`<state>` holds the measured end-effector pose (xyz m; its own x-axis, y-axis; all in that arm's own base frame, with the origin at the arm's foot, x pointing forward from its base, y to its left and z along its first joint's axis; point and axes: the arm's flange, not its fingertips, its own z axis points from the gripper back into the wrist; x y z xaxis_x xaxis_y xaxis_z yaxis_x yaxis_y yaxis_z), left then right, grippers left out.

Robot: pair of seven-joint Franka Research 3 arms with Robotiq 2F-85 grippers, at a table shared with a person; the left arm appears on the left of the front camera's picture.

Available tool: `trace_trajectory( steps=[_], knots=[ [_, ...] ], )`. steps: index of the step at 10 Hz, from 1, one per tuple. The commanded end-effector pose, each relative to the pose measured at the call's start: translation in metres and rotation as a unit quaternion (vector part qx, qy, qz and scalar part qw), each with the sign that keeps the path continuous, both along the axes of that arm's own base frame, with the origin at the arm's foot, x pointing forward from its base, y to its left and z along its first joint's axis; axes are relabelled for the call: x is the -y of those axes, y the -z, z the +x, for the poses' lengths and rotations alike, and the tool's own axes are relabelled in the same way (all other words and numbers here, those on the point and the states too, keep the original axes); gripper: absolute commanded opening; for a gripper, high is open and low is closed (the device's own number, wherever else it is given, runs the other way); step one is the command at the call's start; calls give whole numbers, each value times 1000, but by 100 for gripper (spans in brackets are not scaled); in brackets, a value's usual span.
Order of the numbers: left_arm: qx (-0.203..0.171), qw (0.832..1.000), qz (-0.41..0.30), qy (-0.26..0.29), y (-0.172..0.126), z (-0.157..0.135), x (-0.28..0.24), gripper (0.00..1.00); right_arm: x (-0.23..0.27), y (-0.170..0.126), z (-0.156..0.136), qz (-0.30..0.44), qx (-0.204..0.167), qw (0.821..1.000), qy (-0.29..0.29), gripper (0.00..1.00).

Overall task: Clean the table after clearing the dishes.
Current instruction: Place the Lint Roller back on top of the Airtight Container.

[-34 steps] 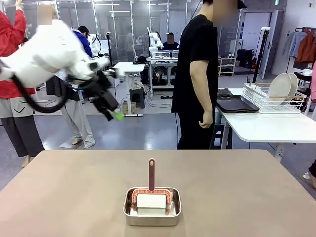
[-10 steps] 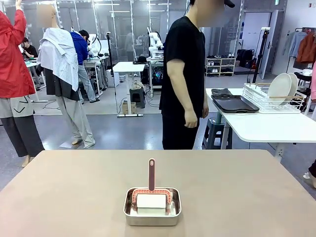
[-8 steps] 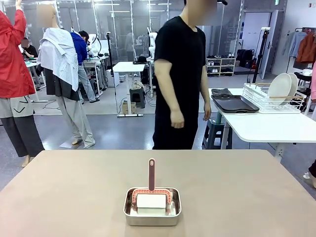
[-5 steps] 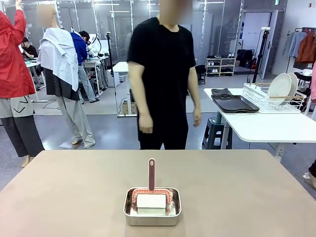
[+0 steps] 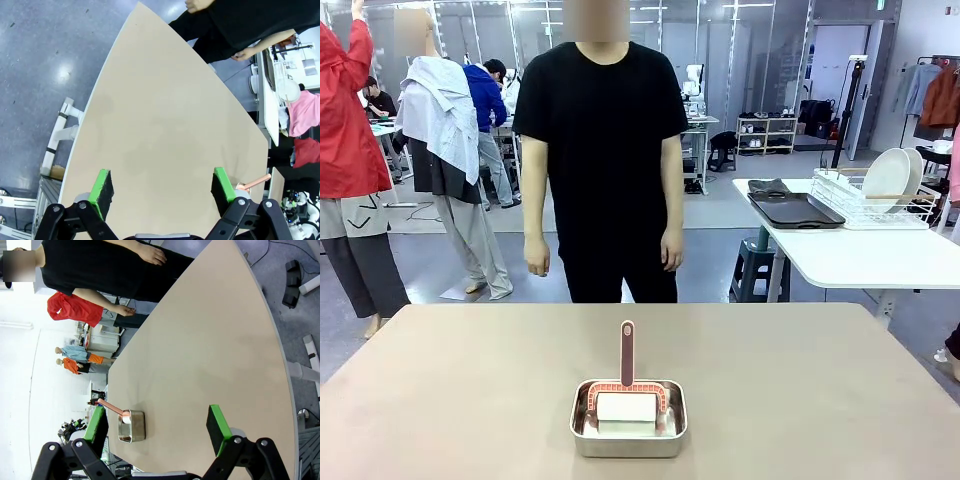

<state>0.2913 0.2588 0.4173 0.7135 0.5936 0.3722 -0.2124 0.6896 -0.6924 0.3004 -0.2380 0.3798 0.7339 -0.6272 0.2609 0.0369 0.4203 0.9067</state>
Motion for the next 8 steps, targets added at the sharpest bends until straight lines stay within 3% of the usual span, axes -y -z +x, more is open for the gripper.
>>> trace_trajectory(
  steps=[1, 8],
  knots=[
    [4, 1000, -1, 9, -1, -6, 0, 100, -1, -2, 1, 5, 5, 1000, 2, 100],
    [4, 1000, -1, 9, -1, -6, 0, 100, -1, -2, 1, 5, 5, 1000, 2, 100]
  ],
)
